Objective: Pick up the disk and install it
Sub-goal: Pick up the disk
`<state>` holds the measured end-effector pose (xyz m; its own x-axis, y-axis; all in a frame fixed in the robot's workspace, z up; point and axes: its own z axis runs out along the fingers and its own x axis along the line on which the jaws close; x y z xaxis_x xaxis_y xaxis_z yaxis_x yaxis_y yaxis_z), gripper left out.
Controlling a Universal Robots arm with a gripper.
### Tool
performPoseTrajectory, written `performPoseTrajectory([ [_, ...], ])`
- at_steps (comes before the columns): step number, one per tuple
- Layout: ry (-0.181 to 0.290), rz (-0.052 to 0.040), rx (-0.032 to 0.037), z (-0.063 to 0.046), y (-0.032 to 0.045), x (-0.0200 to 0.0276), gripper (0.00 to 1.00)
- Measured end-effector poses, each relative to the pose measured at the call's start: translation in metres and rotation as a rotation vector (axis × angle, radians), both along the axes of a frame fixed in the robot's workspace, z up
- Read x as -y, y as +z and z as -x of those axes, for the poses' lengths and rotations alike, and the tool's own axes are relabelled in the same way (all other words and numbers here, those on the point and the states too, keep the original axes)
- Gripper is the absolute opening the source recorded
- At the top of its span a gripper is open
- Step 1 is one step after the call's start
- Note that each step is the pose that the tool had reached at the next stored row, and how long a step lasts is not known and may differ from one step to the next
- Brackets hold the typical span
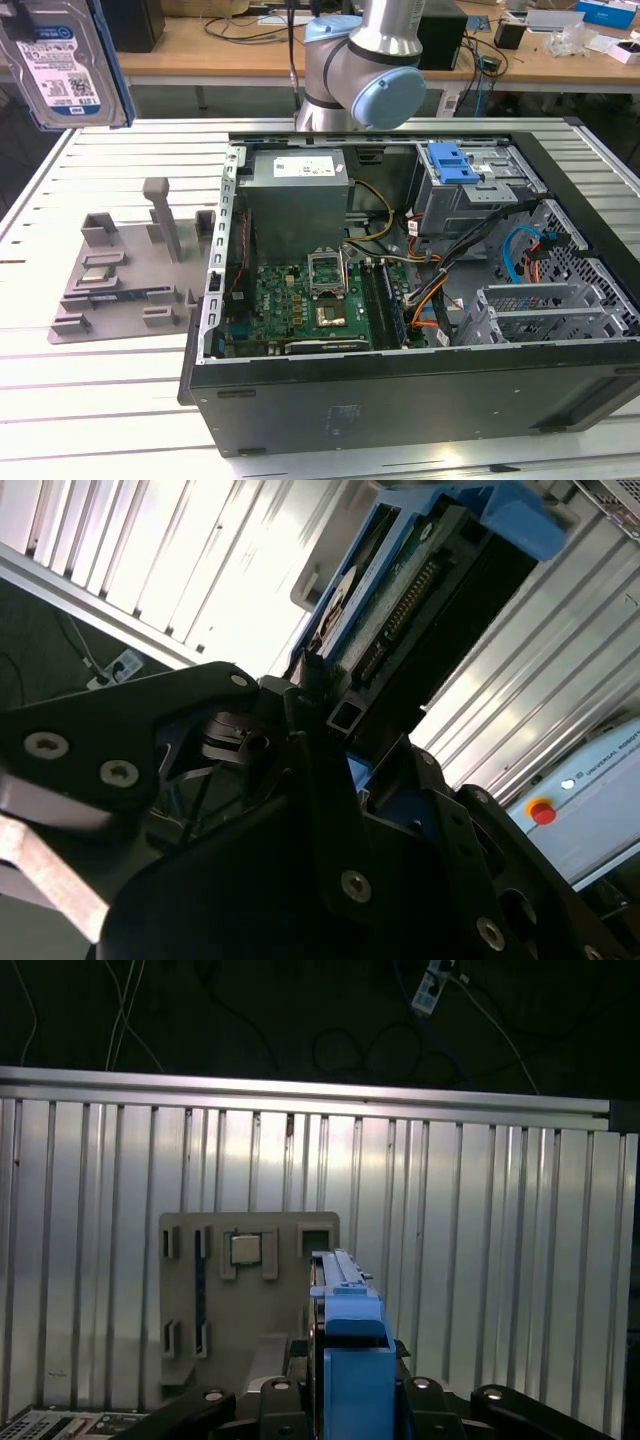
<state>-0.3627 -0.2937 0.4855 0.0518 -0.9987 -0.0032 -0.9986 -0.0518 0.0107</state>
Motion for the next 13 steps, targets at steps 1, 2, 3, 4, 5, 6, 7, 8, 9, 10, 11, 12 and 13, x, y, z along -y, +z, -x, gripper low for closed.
performPoseTrajectory([
  [1, 0.0, 0.0, -0.0001, 0.0, 0.0038, -0.0002, 0.37],
  [2, 0.0, 0.0, 0.0, 0.0, 0.0087, -0.0004, 0.37],
  [3, 0.0, 0.0, 0.0001, 0.0, 0.0116, -0.0005, 0.37],
  [4, 0.0, 0.0, 0.0, 0.0, 0.0138, -0.0006, 0.37],
  [5, 0.0, 0.0, -0.0001, 0.0, 0.0164, -0.0007, 0.37],
  [6, 0.0, 0.0, -0.0002, 0.0, 0.0187, -0.0008, 0.37],
  [7, 0.0, 0.0, -0.0002, 0.0, 0.0227, -0.0009, 0.37],
  [8, 0.0, 0.0, -0.0001, 0.0, 0.0265, -0.001, 0.37],
  [9, 0.0, 0.0, -0.0002, 0.0, 0.0295, -0.0011, 0.37],
  [10, 0.0, 0.0, -0.0001, 0.0, 0.0316, -0.0012, 0.37],
  [11, 0.0, 0.0, -0.0001, 0.0, 0.0337, -0.0012, 0.37],
  [12, 0.0, 0.0, 0.0, 0.0, 0.0375, -0.0013, 0.37],
  [13, 0.0, 0.0, 0.0, 0.0, 0.041, -0.0014, 0.37],
])
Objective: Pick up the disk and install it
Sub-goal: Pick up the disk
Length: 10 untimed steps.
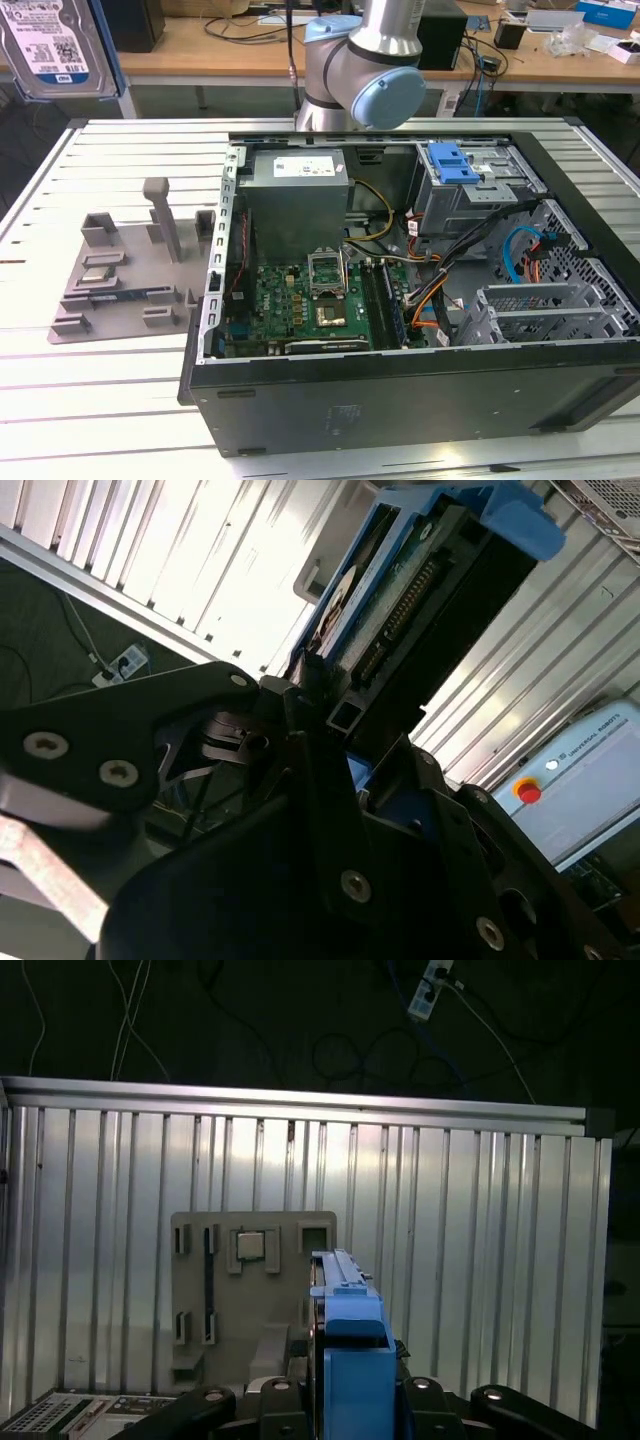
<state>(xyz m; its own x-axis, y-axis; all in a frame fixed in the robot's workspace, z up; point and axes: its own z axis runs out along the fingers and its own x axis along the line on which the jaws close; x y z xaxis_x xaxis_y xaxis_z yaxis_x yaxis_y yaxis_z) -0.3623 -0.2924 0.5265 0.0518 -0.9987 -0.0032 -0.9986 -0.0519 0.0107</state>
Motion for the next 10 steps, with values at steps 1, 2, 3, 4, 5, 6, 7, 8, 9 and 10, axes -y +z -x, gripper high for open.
performPoseTrajectory([
  [1, 0.0, 0.0001, 0.0, 0.0, 0.0033, -0.0001, 0.37],
  [2, 0.0, 0.0, -0.0001, 0.0, 0.0055, -0.0002, 0.37],
  [3, 0.0, 0.0, 0.0, 0.0, 0.0073, -0.0002, 0.37],
  [4, 0.0, 0.0, 0.0, 0.0, 0.0094, -0.0002, 0.37],
  [5, 0.0, 0.0, 0.0, 0.0, 0.0116, -0.0003, 0.37],
  [6, 0.0, 0.0, -0.0001, 0.0, 0.0136, -0.0004, 0.37],
  [7, 0.0, 0.0, 0.0, 0.0, 0.0159, -0.0004, 0.37],
  [8, 0.0, 0.0, 0.0, 0.0, 0.0209, -0.0005, 0.37],
  [9, 0.0, 0.0, 0.0, 0.0, 0.0252, -0.0006, 0.37],
  [10, 0.0, 0.0, 0.0, -0.001, 0.0287, -0.0007, 0.37],
])
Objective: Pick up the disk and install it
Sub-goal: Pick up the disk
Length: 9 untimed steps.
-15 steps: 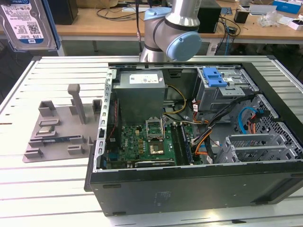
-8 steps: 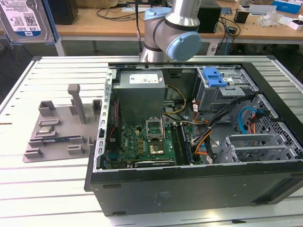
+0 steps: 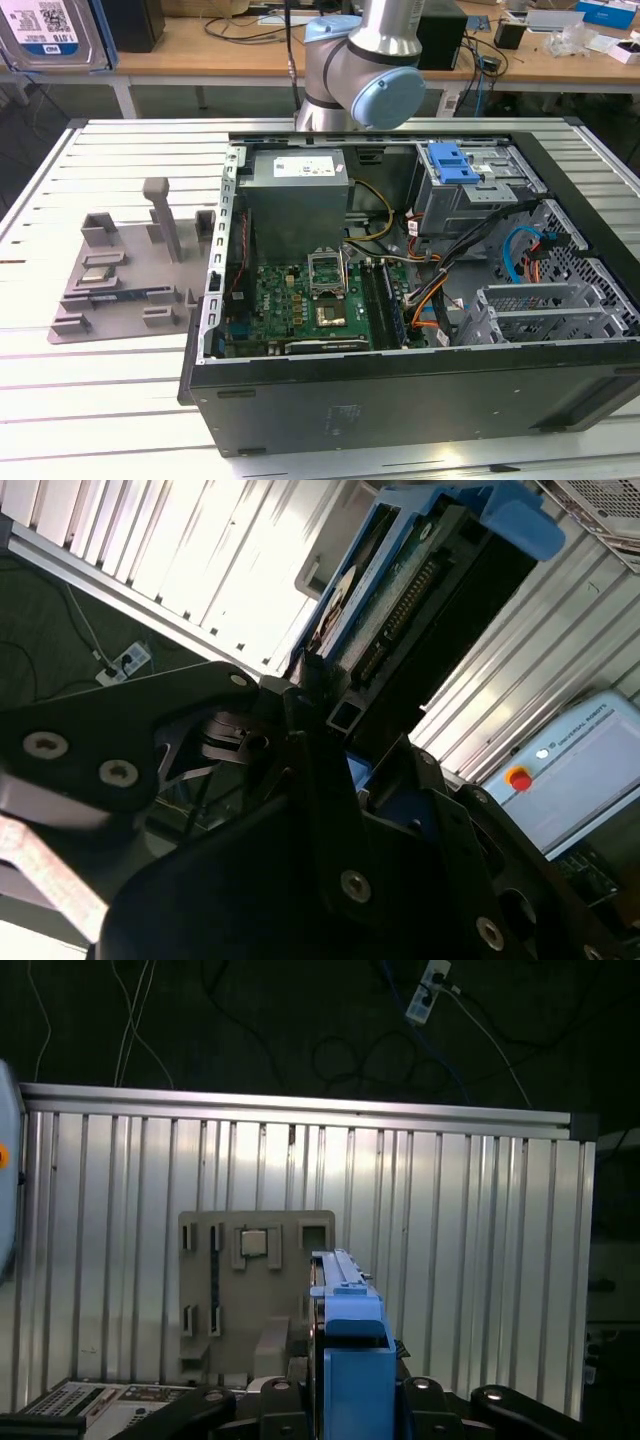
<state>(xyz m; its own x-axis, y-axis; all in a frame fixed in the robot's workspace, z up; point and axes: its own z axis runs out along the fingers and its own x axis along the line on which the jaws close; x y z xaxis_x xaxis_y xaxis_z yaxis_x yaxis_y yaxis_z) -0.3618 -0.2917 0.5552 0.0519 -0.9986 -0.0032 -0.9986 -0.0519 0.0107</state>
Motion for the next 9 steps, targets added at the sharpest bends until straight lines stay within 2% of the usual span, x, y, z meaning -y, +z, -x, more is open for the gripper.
performPoseTrajectory([
  [9, 0.0, -0.0001, -0.0001, 0.0, 0.0225, -0.0005, 0.37],
])
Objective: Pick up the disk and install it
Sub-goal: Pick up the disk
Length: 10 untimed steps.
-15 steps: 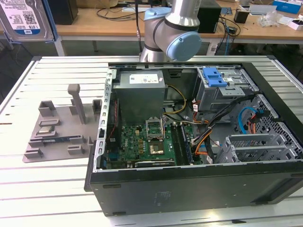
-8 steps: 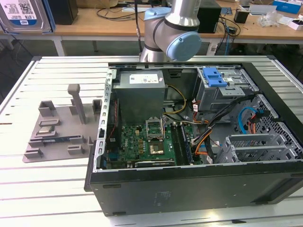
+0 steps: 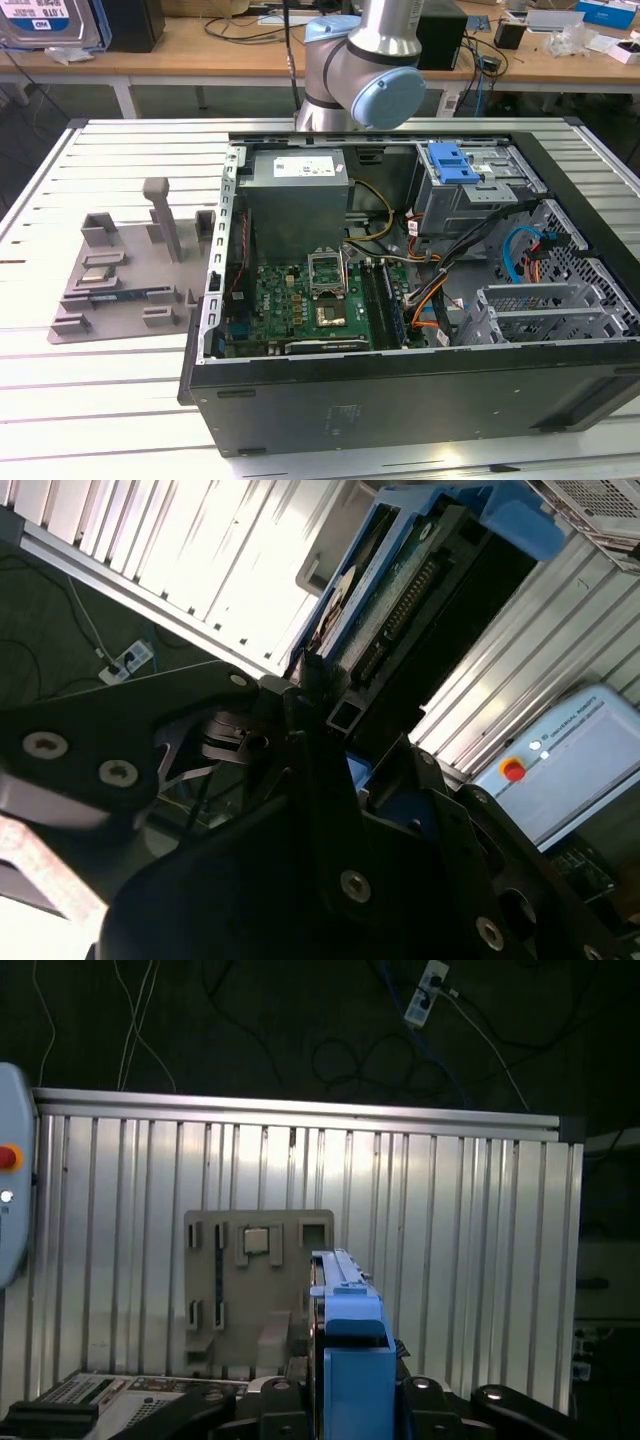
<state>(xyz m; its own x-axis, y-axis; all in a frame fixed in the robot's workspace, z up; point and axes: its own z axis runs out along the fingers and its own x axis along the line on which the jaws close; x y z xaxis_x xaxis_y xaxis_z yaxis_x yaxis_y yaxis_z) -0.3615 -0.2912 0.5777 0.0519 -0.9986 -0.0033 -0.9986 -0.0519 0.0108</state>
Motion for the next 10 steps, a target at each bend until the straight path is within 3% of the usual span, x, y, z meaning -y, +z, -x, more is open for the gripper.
performPoseTrajectory([
  [5, 0.0, -0.0006, 0.0001, 0.0, 0.0, 0.0005, 0.37],
  [8, 0.0, -0.0023, 0.0001, -0.001, -0.0001, 0.0049, 0.37],
  [10, 0.0, -0.0024, -0.0011, -0.01, -0.0003, 0.0071, 0.37],
])
